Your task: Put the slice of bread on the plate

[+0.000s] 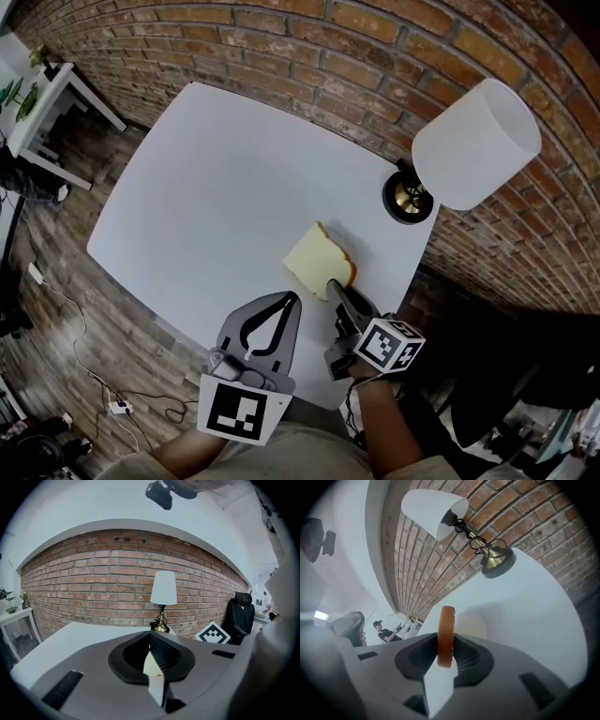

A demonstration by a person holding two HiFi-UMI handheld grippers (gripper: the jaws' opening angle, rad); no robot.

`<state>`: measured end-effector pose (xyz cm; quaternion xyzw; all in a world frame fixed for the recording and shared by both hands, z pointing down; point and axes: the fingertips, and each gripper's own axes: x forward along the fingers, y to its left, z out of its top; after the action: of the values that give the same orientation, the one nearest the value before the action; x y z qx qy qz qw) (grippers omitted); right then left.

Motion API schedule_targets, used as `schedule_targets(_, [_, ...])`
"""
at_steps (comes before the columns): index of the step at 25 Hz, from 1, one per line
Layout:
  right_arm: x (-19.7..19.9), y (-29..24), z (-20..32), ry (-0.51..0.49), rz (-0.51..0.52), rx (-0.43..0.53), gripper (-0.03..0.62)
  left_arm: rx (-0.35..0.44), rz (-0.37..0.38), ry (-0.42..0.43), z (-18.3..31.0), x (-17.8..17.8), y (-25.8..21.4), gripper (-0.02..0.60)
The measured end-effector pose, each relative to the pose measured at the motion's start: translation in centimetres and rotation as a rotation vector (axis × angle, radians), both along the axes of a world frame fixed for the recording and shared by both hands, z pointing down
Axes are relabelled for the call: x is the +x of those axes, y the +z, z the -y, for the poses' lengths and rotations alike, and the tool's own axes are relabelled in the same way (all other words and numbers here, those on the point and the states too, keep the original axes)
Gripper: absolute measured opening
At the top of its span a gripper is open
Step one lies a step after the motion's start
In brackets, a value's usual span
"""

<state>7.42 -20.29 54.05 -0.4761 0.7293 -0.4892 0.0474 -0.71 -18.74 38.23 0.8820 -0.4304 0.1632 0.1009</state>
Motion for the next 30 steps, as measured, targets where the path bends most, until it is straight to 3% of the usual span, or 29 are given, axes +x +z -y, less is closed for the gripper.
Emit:
schedule_targets(15, [0.7,1.7,0.3,0.054,0.045,-0.08,0.117,-0.018,0.005,-0.001,0.1,0.1,0.7,0.009])
schedule_targets(21, [1.4,2.6,0.0,0.055,-0.031,-0.107,0.127,-0.015,0.001,-0.003,-0.2,0.1,0.8,0.009])
schedule_targets(30, [1.5,2.9,0.1,0.048,-0.093,-0.125,0.213,-0.017,-0.008,-0.01,-0.3,0.0,0.8,0.009])
